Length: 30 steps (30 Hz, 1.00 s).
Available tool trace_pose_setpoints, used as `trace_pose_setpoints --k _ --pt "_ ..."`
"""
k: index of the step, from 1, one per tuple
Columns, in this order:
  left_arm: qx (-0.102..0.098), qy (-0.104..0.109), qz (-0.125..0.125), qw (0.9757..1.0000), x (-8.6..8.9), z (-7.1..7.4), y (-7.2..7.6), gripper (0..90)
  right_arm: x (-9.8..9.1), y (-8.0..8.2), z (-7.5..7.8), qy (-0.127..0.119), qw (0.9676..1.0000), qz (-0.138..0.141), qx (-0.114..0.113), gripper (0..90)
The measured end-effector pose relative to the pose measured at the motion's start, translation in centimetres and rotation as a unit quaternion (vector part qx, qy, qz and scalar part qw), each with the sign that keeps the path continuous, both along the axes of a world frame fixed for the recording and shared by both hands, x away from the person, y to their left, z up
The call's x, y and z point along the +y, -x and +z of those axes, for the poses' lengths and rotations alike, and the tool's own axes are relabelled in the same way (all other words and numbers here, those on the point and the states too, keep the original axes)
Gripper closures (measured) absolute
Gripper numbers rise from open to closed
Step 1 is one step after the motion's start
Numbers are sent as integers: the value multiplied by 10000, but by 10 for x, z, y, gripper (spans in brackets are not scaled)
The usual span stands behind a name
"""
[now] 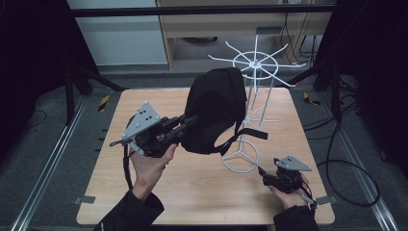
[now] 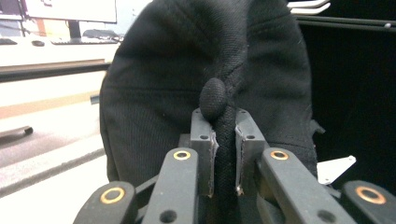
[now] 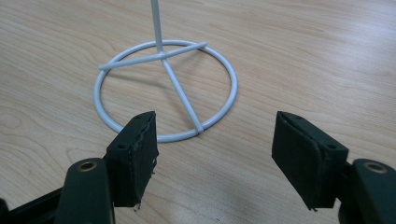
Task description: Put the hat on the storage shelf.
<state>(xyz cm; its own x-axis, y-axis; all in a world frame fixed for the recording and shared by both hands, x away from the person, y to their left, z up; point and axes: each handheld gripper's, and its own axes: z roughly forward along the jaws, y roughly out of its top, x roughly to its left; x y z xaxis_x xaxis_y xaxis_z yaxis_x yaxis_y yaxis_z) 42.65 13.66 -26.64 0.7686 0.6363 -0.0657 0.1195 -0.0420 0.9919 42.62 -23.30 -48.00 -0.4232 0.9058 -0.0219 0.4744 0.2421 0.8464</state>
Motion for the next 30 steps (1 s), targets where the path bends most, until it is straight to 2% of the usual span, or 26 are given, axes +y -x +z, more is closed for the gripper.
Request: trace_pose_setpoints --k 7,15,21,24,28,30 --pt "66 -155 21 9999 -9 -7 -5 778 0 0 0 -4 10000 -2 10 312" --pt "31 -191 -37 9998 -12 -12 -4 655 0 0 0 -20 10000 -6 17 312" --pt "-15 -124 -43 9999 5 -18 5 543 0 0 0 -19 10000 -8 8 310" --pt "63 -129 -15 9999 17 -24 8 488 0 1 0 -19 10000 -16 18 309" --pt "127 -249 198 9994 35 -38 13 432 -1 0 0 0 10000 -26 -20 306" --pt "204 -353 342 9986 48 -50 16 405 -1 0 0 7 10000 -34 -28 301"
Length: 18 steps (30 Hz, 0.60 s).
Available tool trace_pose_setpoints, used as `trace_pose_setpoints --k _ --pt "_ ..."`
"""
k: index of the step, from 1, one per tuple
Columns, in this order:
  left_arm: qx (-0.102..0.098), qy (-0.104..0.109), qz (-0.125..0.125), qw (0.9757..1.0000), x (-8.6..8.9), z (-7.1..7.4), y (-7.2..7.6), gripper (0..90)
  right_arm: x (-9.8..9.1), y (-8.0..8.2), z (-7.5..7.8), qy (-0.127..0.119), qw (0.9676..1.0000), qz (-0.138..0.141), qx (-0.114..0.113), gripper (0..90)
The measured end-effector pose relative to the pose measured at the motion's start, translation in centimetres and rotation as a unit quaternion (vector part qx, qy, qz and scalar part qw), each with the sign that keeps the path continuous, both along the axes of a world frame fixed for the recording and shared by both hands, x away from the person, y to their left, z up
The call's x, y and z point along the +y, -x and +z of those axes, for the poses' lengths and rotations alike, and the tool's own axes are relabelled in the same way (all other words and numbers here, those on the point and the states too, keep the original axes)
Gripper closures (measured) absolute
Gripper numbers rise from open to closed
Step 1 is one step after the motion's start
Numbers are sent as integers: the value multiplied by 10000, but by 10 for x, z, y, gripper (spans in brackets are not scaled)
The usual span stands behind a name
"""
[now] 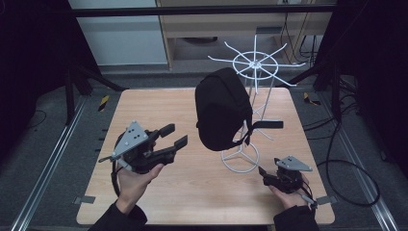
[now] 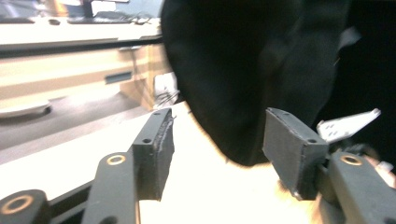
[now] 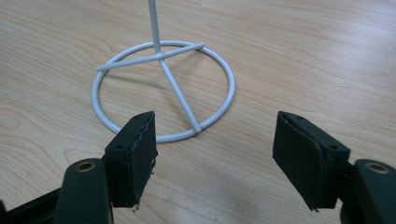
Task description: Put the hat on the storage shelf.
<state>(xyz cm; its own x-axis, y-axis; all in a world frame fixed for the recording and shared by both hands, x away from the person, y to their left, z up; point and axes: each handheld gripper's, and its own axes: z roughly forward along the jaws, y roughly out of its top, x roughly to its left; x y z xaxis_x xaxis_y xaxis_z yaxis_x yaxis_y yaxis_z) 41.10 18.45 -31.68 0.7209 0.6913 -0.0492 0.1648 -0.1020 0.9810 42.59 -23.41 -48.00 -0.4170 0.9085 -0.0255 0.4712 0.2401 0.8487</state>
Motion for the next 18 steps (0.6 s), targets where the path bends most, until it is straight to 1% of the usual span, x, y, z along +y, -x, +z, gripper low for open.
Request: trace_pose_setpoints --k 1,2,4,5,7,9,11,12,13,15,16,17,18 --pt "59 -69 64 9999 6 -7 0 396 0 0 0 4 10000 -6 -5 297" --pt "95 -67 135 9998 11 -13 1 391 0 0 0 2 10000 -7 -9 294" --pt "220 -155 283 9992 23 -29 1 380 0 0 0 -1 10000 -30 -10 286" --pt "339 -218 369 9985 29 -41 0 373 0 0 0 -1 10000 -37 -6 281" --pt "515 -306 501 9969 38 -57 -3 365 -1 0 0 -28 10000 -54 -3 270" --pt "748 -424 713 9937 49 -78 -8 356 -2 0 0 -62 9999 -90 13 259" --pt "909 -507 854 9909 58 -92 -11 346 -3 0 -1 -54 9999 -116 -8 248" --pt "1020 -557 962 9886 65 -102 -14 343 -3 0 -1 -49 9999 -122 -13 241" --pt "1081 -560 1030 9872 69 -107 -15 339 -4 0 -1 -81 9999 -142 -2 235" --pt "1215 -565 1205 9836 80 -120 -19 332 -5 0 -1 -95 9998 -170 -3 225" --pt "1277 -567 1300 9816 85 -126 -21 325 -6 0 -1 -96 9998 -188 -16 219" --pt "1335 -599 1389 9794 90 -132 -23 317 -6 0 -1 -144 9997 -213 23 214" --pt "1374 -652 1463 9775 94 -137 -25 313 -7 0 -1 -154 9996 -228 16 210"
